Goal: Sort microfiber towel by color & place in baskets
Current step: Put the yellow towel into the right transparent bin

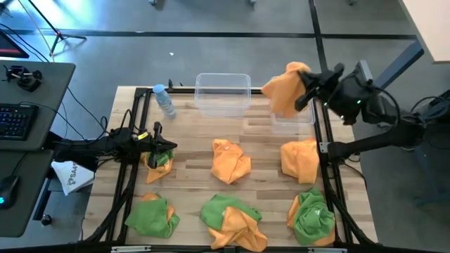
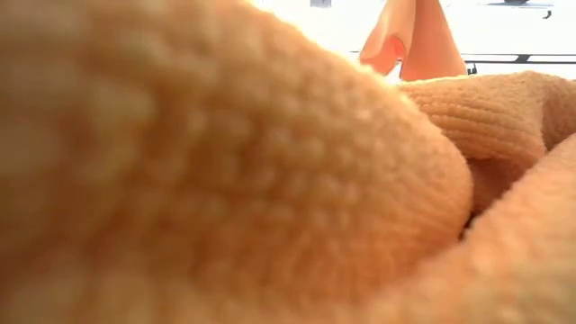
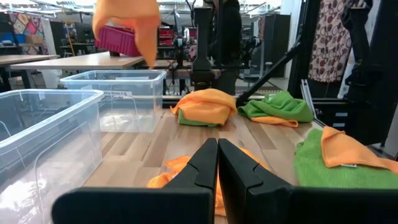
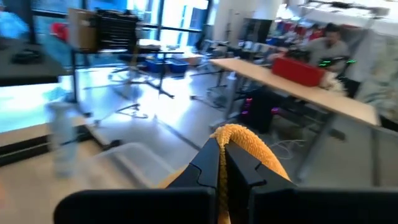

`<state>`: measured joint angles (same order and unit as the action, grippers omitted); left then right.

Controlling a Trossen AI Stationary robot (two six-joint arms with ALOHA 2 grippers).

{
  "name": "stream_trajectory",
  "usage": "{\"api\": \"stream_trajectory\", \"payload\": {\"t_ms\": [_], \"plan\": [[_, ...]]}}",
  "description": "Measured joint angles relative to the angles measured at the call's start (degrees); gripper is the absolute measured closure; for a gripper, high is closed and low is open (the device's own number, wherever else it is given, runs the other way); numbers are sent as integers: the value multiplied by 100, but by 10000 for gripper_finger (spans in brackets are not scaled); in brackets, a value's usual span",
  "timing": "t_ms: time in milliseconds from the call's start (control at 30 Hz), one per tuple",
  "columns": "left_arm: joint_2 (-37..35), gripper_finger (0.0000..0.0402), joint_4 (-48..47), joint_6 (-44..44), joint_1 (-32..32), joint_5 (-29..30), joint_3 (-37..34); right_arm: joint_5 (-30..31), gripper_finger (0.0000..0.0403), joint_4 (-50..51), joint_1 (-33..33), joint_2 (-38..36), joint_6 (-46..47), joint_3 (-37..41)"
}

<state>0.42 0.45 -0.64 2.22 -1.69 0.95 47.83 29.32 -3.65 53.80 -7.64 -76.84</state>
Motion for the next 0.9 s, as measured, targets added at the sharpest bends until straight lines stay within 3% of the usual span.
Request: {"api": "stream_trajectory", "payload": {"t_ms": [300,567,700,900], "plan": [[-2,401,0,0,-2,0,0,-1476,403,949,-1771,-133,-188,90],[0,401,0,0,-2,0,0,-2804,403,1027,-3247,-92,-295,1195],[-1,402,-1,1,-2,0,-2,-3606,403,983,-3746,-28,-293,1725],[0,401,0,0,0,0,0,-4244,403,1066,-4129,423,-138,2203]]}}
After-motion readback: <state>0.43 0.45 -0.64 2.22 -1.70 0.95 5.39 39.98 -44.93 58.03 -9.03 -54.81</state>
